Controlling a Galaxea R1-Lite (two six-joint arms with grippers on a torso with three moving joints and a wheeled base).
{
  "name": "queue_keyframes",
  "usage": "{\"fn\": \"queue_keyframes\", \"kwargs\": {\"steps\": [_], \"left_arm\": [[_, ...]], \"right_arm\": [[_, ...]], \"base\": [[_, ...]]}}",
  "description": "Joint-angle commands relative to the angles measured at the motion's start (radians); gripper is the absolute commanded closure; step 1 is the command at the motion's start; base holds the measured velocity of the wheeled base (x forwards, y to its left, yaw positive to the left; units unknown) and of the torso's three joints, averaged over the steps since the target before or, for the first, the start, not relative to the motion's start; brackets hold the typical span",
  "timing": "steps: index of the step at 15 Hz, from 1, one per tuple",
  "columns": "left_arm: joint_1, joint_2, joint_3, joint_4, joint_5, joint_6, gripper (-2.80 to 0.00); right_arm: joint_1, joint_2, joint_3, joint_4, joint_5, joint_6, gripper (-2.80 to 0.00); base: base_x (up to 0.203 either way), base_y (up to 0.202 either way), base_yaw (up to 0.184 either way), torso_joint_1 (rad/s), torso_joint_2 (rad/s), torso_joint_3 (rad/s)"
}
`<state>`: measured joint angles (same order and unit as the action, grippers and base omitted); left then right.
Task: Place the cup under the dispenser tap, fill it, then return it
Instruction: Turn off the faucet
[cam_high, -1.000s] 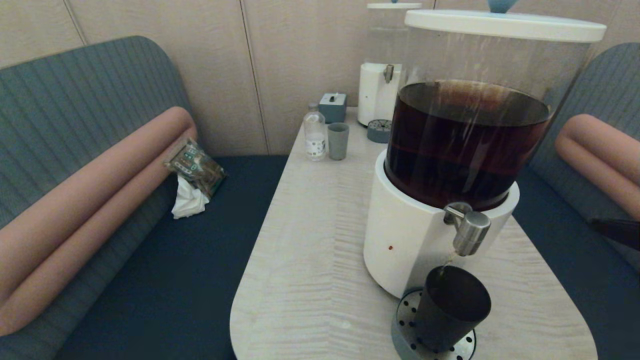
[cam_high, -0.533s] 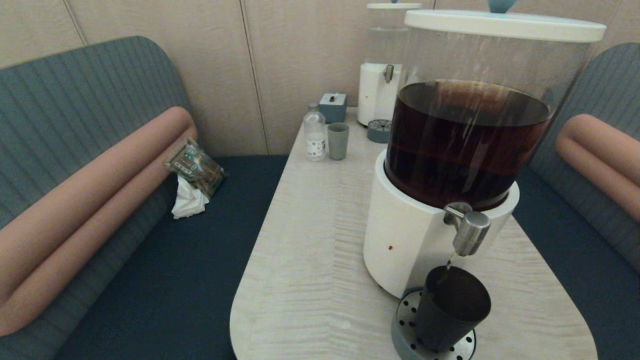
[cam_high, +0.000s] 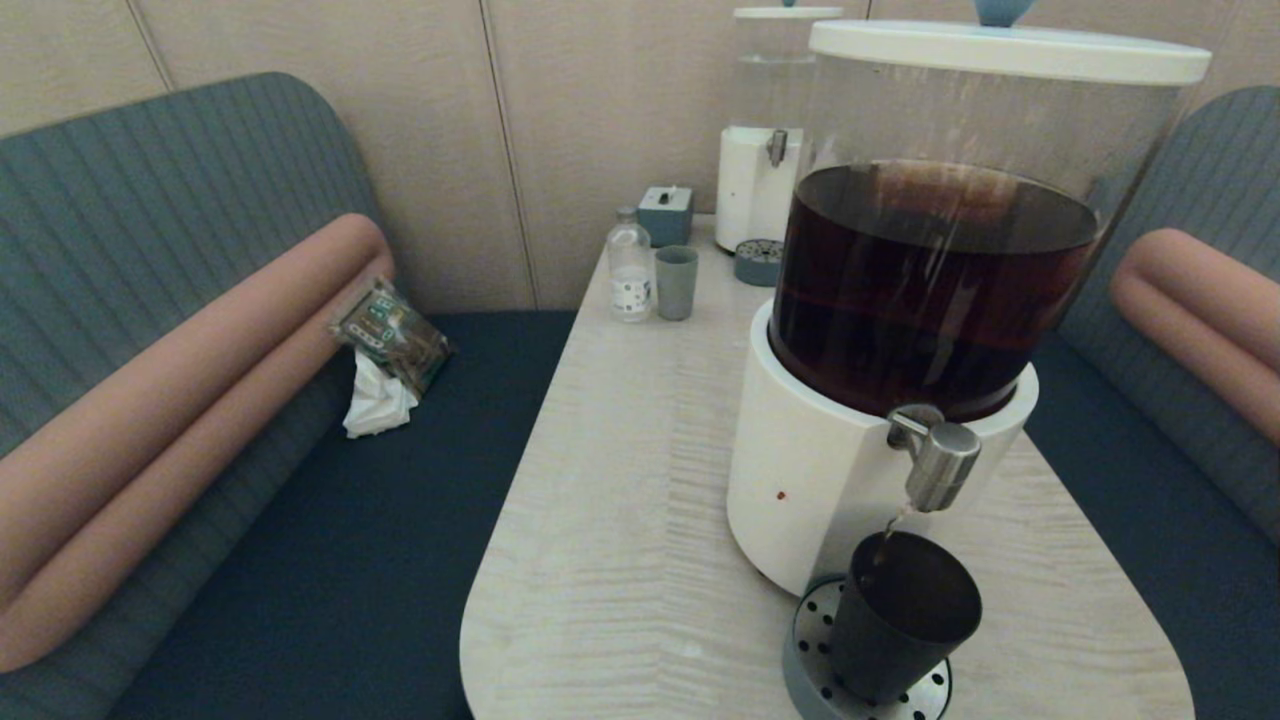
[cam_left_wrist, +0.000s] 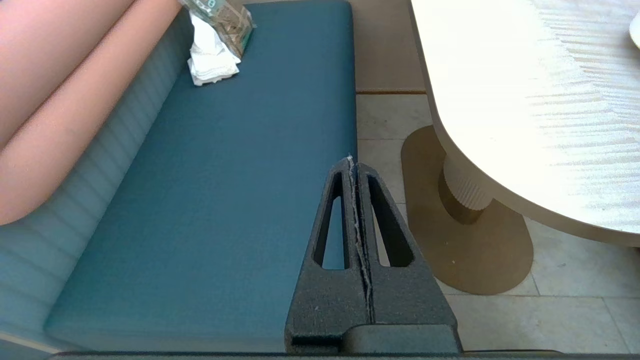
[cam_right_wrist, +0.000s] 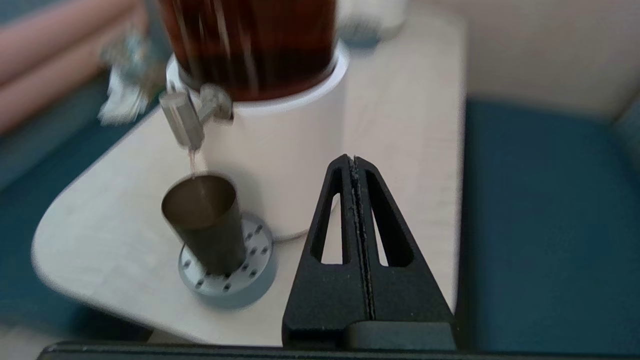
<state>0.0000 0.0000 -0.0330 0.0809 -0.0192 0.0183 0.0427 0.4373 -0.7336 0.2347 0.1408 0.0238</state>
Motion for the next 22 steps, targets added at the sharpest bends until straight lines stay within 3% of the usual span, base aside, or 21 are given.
{"fn": "queue_keyframes", "kwargs": {"steps": [1, 4, 7, 11, 16, 20, 22], "left_arm": [[0.000, 0.000, -0.001, 0.000, -0.001, 0.000, 0.00], [0.000, 0.000, 0.001, 0.000, -0.001, 0.000, 0.00], [0.000, 0.000, 0.001, 0.000, -0.001, 0.000, 0.00], [0.000, 0.000, -0.001, 0.000, -0.001, 0.000, 0.00], [0.000, 0.000, -0.001, 0.000, 0.000, 0.000, 0.00], [0.000, 0.000, 0.000, 0.000, -0.001, 0.000, 0.00], [0.000, 0.000, 0.000, 0.000, 0.000, 0.000, 0.00]], "right_arm": [[-0.028, -0.135, 0.006, 0.000, -0.005, -0.002, 0.00], [-0.056, -0.233, 0.009, -0.001, -0.050, -0.017, 0.00], [-0.052, -0.309, 0.029, -0.007, -0.099, -0.112, 0.00], [-0.049, -0.400, 0.110, -0.094, -0.187, -0.175, 0.00], [-0.049, -0.440, 0.402, -0.257, -0.267, -0.177, 0.00], [-0.049, -0.442, 0.683, -0.386, -0.280, -0.178, 0.00], [-0.049, -0.442, 0.744, -0.404, -0.281, -0.155, 0.00]], "base": [[0.000, 0.000, 0.000, 0.000, 0.00, 0.000], [0.000, 0.000, 0.000, 0.000, 0.00, 0.000], [0.000, 0.000, 0.000, 0.000, 0.00, 0.000], [0.000, 0.000, 0.000, 0.000, 0.00, 0.000], [0.000, 0.000, 0.000, 0.000, 0.00, 0.000], [0.000, 0.000, 0.000, 0.000, 0.00, 0.000], [0.000, 0.000, 0.000, 0.000, 0.00, 0.000]]}}
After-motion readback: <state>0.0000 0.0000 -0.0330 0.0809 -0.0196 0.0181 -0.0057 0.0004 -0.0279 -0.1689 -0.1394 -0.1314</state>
